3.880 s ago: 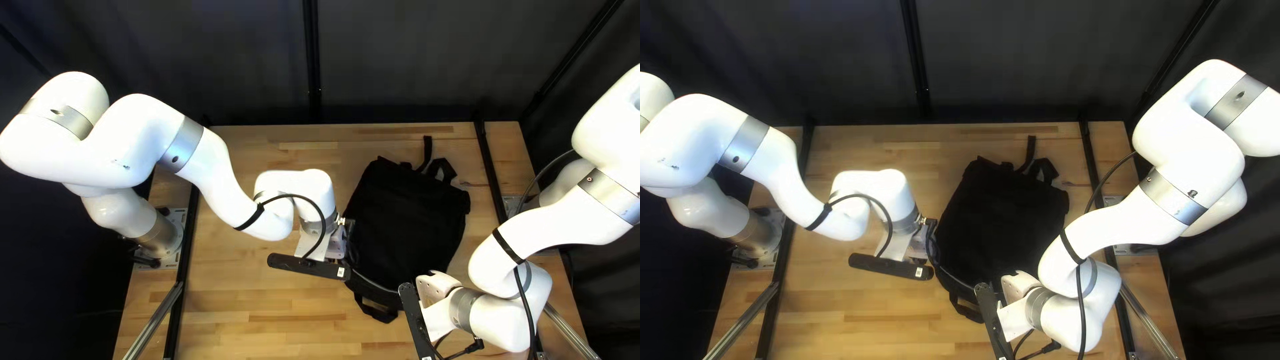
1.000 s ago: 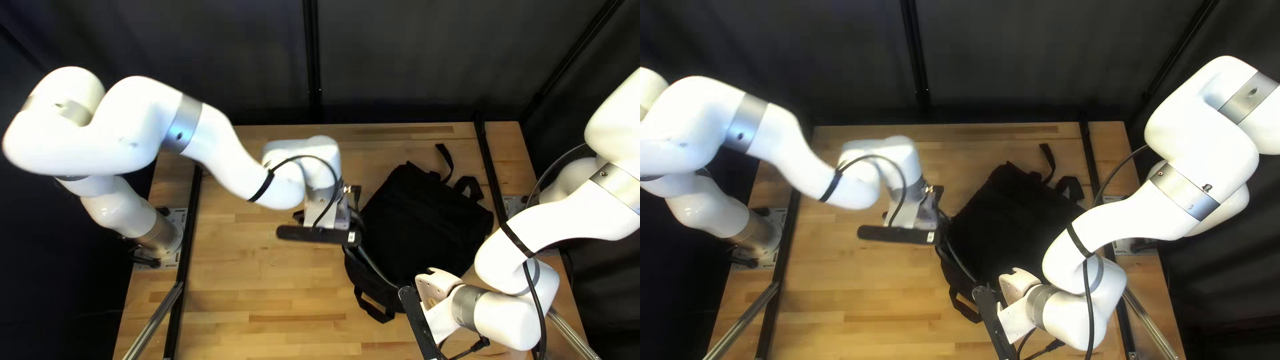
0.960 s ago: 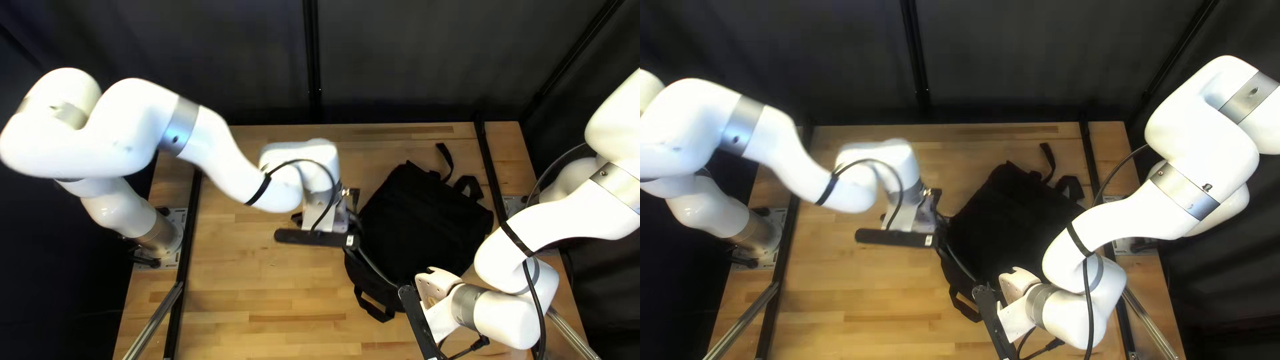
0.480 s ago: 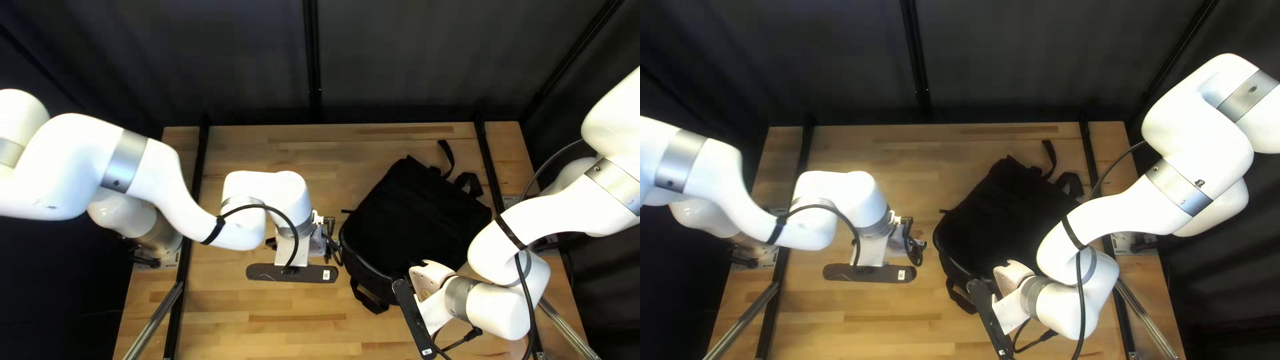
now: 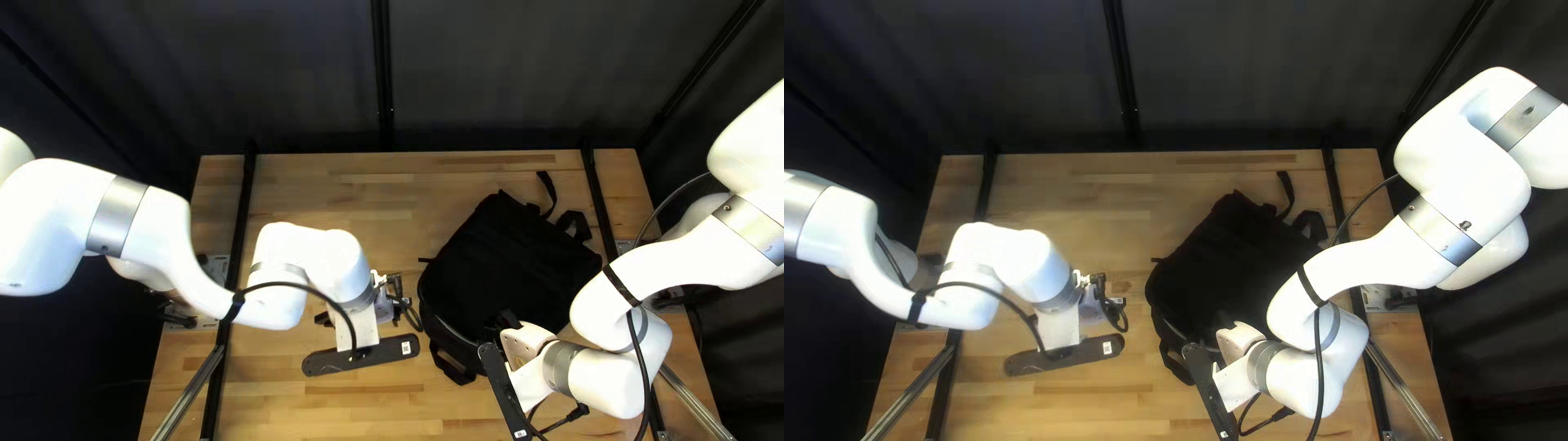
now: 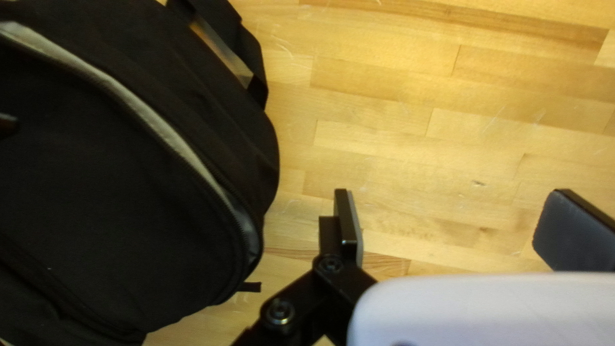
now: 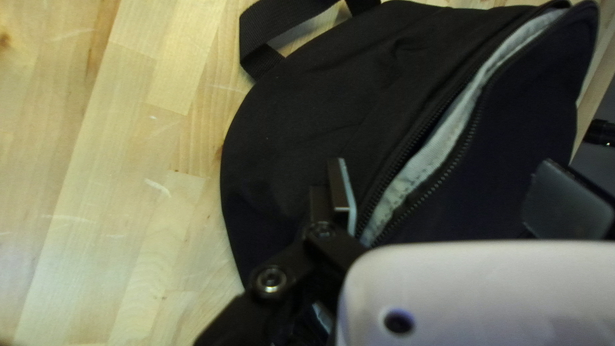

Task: Remove a lunch box from a kids backpack

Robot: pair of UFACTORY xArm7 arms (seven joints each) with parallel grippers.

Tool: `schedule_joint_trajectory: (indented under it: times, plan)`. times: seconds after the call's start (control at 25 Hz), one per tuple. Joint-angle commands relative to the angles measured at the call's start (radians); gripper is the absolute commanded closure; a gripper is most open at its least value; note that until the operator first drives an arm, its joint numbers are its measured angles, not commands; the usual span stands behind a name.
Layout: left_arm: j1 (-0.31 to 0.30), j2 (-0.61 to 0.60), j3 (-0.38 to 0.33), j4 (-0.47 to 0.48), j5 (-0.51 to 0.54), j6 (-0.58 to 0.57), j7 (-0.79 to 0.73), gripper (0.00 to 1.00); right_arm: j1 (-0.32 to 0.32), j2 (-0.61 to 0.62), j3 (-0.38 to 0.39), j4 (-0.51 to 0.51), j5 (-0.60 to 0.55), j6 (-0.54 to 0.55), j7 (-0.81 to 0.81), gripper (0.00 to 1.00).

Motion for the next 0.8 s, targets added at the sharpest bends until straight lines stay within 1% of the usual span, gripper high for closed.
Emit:
schedule_joint_trajectory:
  times: [0.04,0.12,0.2,0.24,0.28,0.64,0.8]
  plan:
    - [-0.003,-0.018,-0.015,0.006,0.005,0.013,-0.039,0.0,-0.008,-0.013,-0.009,0.005,0.017,0.005,-0.026,0.0]
    - [-0.002,-0.018,-0.023,0.016,0.014,0.022,-0.055,0.0,-0.021,-0.023,-0.023,0.003,0.026,-0.002,-0.054,0.0]
    - [0.0,-0.016,-0.028,0.023,0.022,0.027,-0.064,0.0,-0.029,-0.031,-0.031,-0.002,0.032,-0.003,-0.068,0.13]
    - [0.001,-0.014,-0.03,0.024,0.023,0.028,-0.066,0.0,-0.03,-0.031,-0.032,-0.001,0.033,-0.001,-0.068,0.98]
    - [0.0,-0.015,-0.029,0.025,0.022,0.029,-0.064,0.0,-0.034,-0.036,-0.037,-0.004,0.037,-0.002,-0.077,1.0]
    - [0.005,0.015,-0.05,0.028,0.041,0.005,-0.072,0.0,-0.044,-0.094,-0.058,-0.042,0.085,-0.001,-0.136,1.0]
    - [0.009,0.03,-0.052,0.042,0.051,0.008,-0.066,0.0,-0.038,-0.202,-0.084,-0.087,0.154,0.039,-0.219,1.0]
